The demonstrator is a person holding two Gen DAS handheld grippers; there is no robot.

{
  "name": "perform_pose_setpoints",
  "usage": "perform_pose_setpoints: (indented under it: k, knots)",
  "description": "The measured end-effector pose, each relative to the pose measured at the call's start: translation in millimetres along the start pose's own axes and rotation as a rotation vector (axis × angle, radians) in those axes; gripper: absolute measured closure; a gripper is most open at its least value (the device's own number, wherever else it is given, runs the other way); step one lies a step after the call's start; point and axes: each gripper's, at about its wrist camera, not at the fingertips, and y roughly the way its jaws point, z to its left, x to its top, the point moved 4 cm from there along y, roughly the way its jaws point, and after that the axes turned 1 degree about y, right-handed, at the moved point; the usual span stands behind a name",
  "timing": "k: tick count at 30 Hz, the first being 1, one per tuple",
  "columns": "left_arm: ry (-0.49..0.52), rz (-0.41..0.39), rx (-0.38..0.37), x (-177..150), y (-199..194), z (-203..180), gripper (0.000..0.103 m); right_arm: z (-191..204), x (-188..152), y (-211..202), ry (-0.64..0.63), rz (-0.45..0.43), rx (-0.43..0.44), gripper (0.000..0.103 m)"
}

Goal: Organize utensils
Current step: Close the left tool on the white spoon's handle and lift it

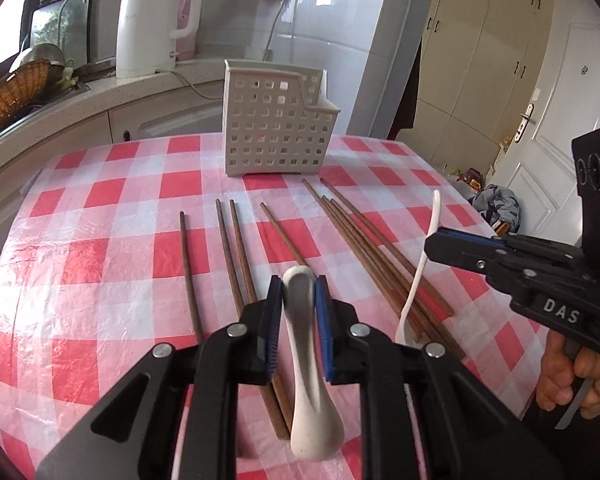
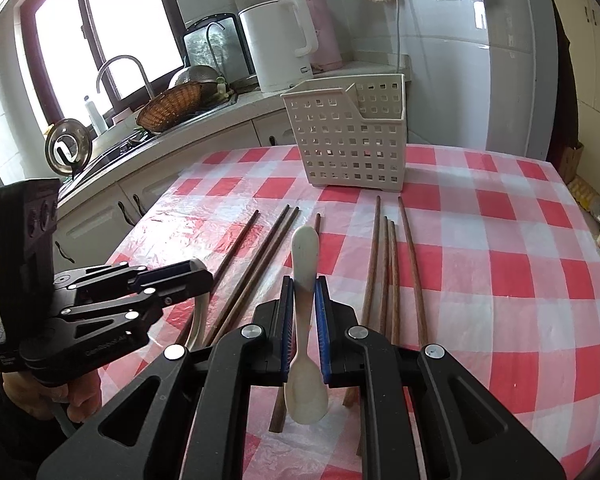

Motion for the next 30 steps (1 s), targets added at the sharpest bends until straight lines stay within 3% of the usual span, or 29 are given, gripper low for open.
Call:
perform_pose_setpoints:
  k: [1,9,14,24,27,29,30]
  knots:
    - [0.002,-0.018,0.005,-0.1,-8.3,-0.7,0.087,1.4,-0.8,-1.9,-0.001,-0.002,0.000,0.095]
    - [0.006,-0.109,0.008,7.5,-48.3,-0.7,0.087,7.7,-4.9,-13.9,-0.010,-0.018,-0.013,0.096]
    - [0.006,-0.116,-0.003,7.9,-53.1,-1.7,0.087,6.3,-15.0,11.0,-0.027,0.092,-0.037,0.092]
    - [-0.004,-0.101,-0.014,8.5,-43.9,4.2,0.087,-4.1,-24.4,92.1,-0.078,0.262,-0.088,0.091]
    - [-0.011,-0.099,-0.015,9.2,-42.0,7.4,0.087,-8.5,-21.8,102.6,-0.077,0.277,-0.109,0.080]
    - [-0.013,-0.097,-0.019,8.8,-40.6,8.3,0.087,-9.1,-20.9,105.6,-0.083,0.274,-0.111,0.065]
    - [-0.014,-0.095,-0.021,8.3,-40.2,8.6,0.087,-8.8,-20.6,106.4,-0.086,0.271,-0.113,0.064]
